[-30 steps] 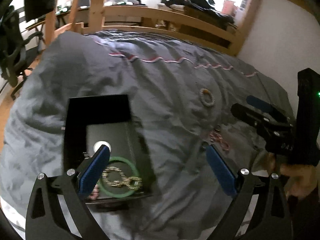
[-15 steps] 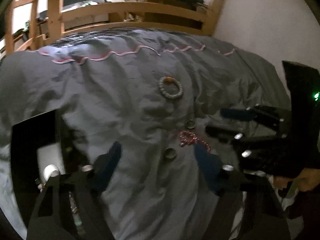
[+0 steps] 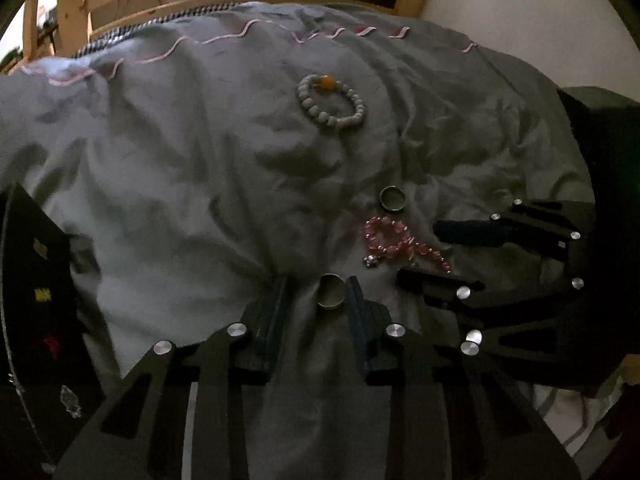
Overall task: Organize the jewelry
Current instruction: 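Grasp a silver ring with the left tool while the right tool grasps the pink crystal bracelet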
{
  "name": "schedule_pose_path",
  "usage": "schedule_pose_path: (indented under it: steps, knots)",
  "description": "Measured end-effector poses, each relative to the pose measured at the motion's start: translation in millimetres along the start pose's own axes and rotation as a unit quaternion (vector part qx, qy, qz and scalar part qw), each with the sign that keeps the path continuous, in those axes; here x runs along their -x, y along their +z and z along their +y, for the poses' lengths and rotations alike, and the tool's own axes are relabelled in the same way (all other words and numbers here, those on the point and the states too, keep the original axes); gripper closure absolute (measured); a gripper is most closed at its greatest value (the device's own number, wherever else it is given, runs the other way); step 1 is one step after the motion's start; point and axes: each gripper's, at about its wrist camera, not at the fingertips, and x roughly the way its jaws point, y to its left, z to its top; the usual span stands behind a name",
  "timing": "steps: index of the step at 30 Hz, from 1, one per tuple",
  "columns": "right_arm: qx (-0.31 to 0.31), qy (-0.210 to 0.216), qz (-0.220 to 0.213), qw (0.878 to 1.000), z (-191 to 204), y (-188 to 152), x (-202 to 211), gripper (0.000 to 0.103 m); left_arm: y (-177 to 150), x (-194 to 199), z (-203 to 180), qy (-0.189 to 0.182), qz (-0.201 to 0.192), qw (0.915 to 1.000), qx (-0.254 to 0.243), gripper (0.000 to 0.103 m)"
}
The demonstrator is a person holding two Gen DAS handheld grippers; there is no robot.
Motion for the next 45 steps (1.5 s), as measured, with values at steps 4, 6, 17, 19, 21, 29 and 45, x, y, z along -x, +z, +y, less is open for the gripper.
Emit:
schedule_pose_path:
  steps: [4,6,17,19,21,29,45]
  knots:
    - [-0.003,-0.006,-0.006,1.0,-0.8,0.7,2.1,0.086,-1.7,2.6,-1.4,-0.007,0.003,0.9999,-0.008,0.088]
    - [-0.012,0.0,-0.017,1.0,-3.0,1.6,6.6,0.093,-3.0,-0.3,-4.8,0.005,0.013,0.9998,-0.015,0.097]
    - [-0.056,0.04,-0.079,0.994,-12.6,10.9,37.9,0.094,-4.9,7.8,3.3,-0.015,0.005,0.9999,0.001,0.092]
    - [-0.057,0.042,-0.081,0.994,-11.2,10.9,39.7,0.094,-4.5,9.9,3.6,-0.024,-0.003,0.9997,0.006,0.06]
    - [-0.059,0.04,-0.083,0.994,-10.5,12.6,42.0,0.094,-4.0,13.7,-0.4,-0.03,-0.019,0.9994,0.004,0.045]
    - [-0.065,0.038,-0.09,0.993,-11.0,16.5,42.1,0.094,-5.3,-10.1,-2.2,0.0,-0.007,0.9999,0.01,0.045]
    - [-0.059,0.045,-0.093,0.993,-5.9,16.3,42.8,0.094,-2.2,0.0,26.0,0.009,0.002,0.9975,0.07,0.085]
